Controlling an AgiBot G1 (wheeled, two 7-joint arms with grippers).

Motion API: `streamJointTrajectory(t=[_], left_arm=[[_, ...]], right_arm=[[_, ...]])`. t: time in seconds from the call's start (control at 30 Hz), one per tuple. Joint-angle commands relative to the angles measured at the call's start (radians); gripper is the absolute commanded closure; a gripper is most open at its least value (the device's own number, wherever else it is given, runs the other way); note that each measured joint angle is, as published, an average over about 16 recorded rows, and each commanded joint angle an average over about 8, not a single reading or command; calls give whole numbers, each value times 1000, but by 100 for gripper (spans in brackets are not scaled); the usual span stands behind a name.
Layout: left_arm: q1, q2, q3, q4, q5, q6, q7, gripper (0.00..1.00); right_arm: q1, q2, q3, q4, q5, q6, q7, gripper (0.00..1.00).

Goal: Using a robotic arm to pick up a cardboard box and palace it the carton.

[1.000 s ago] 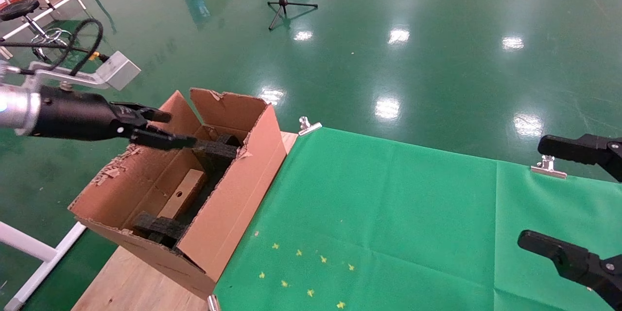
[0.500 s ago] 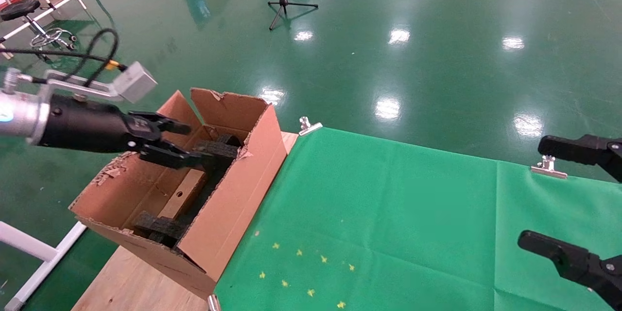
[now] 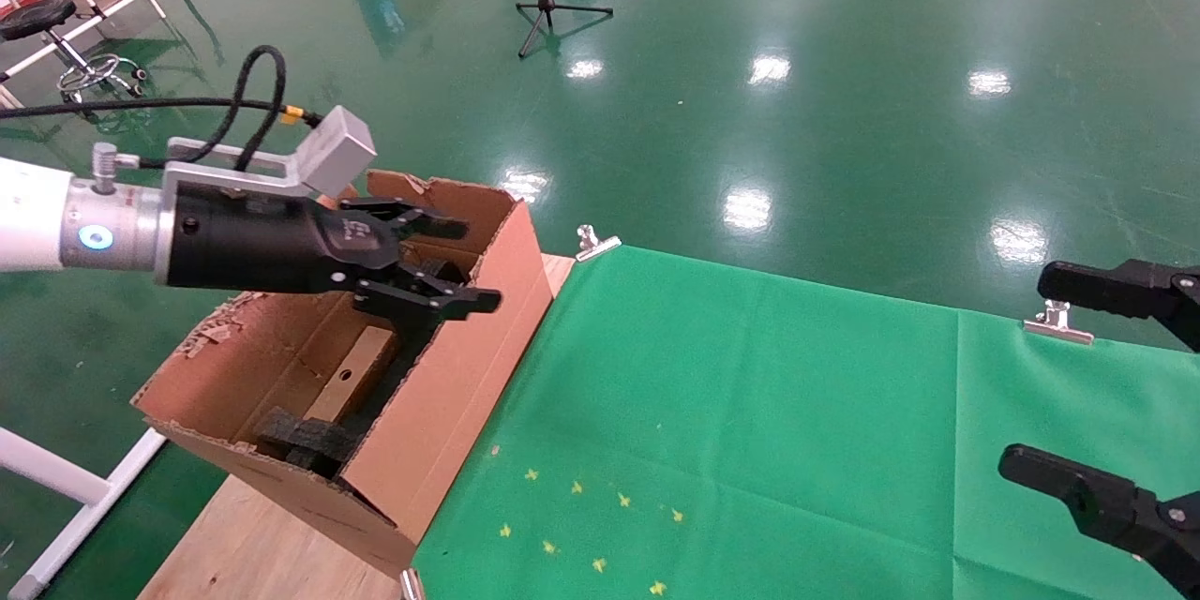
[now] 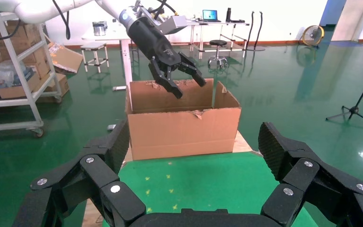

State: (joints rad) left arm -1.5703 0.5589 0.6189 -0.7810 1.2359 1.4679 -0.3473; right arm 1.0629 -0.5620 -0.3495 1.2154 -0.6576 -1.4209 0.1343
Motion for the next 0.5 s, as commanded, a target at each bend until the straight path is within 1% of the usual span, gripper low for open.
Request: streamJointTrajectory(t=[0.03, 0.5], left_arm=[[27, 3, -19, -28, -28, 2, 9, 0], [219, 23, -150, -222, -223, 12, 70, 0]], right_arm=[[0, 0, 0, 0, 0, 0, 0, 0], [0, 0, 0, 0, 0, 0, 0, 0]])
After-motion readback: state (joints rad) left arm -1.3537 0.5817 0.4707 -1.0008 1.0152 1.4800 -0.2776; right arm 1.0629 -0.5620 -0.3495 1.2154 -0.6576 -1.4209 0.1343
